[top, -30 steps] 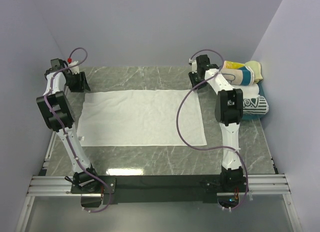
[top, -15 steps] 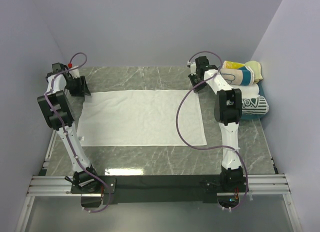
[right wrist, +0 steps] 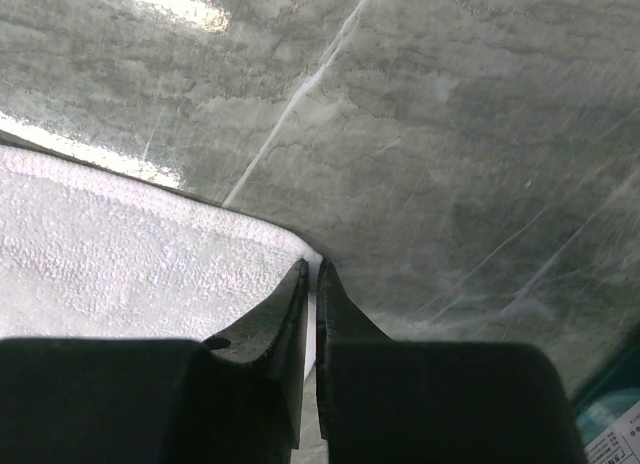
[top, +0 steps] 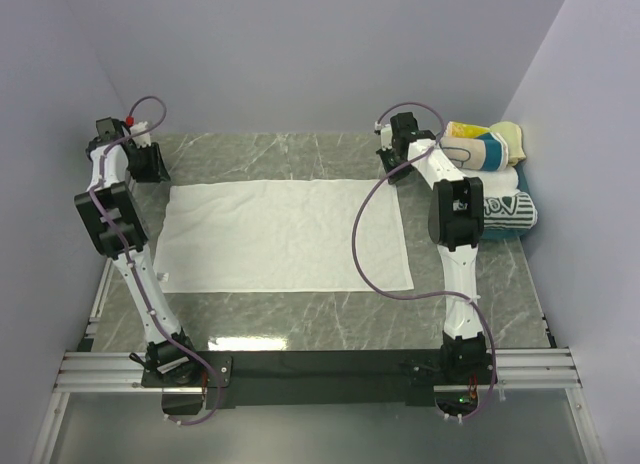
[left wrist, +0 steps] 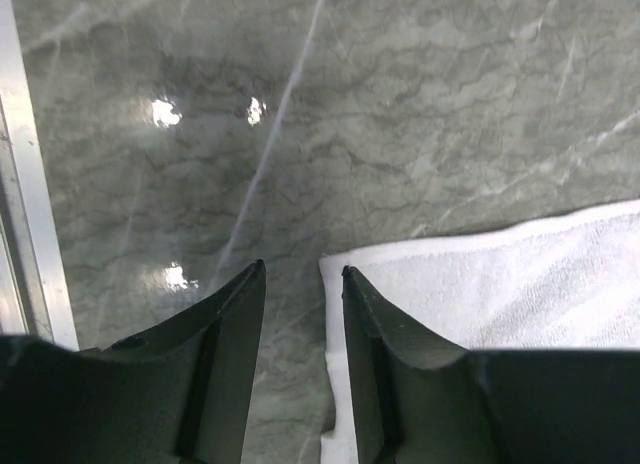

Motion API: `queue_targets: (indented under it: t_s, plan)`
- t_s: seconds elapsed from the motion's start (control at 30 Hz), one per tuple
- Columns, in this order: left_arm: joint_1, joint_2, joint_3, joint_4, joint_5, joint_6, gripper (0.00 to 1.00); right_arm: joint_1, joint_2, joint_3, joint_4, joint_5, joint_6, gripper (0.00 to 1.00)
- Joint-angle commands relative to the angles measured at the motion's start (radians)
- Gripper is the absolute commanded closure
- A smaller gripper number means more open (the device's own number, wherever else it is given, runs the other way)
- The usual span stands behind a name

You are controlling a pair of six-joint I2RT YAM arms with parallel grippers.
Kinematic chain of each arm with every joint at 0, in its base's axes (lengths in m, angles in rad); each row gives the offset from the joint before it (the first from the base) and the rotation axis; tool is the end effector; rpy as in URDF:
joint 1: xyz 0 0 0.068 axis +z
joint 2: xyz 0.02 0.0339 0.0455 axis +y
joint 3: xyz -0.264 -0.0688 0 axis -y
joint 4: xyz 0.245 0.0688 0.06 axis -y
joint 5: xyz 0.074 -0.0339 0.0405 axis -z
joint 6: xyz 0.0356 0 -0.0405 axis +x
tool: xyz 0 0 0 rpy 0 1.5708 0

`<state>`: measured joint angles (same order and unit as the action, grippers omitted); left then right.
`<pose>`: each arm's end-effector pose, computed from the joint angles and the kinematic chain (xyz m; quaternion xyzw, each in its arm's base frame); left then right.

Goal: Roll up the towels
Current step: Flatten the towel

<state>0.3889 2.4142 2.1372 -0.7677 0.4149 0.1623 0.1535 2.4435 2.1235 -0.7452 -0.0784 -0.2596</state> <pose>0.4892 0.1849 0.1876 -0.0536 0.9449 -0.1221 0.2990 0.5201 0.0833 0.1673 -0.2080 0.9449 0.0246 0.2516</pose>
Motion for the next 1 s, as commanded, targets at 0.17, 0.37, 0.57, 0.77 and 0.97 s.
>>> queue_targets:
  t_s: [0.17, 0.37, 0.57, 0.77, 0.97]
  plan:
    - [0.002, 0.043, 0.021, 0.004, 0.028, -0.018, 0.56, 0.001, -0.037, -0.031, 0.029, 0.025, -0.006, 1.0]
    - [-0.016, 0.048, -0.008, -0.007, 0.019, 0.009, 0.57, 0.001, -0.029, -0.019, 0.021, 0.023, -0.007, 1.0]
    - [-0.03, 0.04, -0.056, -0.012, 0.028, 0.025, 0.59, 0.001, -0.02, -0.013, 0.017, 0.029, -0.007, 1.0]
    - [-0.031, 0.031, -0.054, -0.022, 0.082, 0.023, 0.61, 0.003, -0.018, -0.014, 0.02, 0.032, -0.007, 1.0]
    - [-0.033, 0.026, -0.074, -0.064, 0.122, 0.056, 0.62, 0.003, -0.017, -0.016, 0.018, 0.039, -0.007, 1.0]
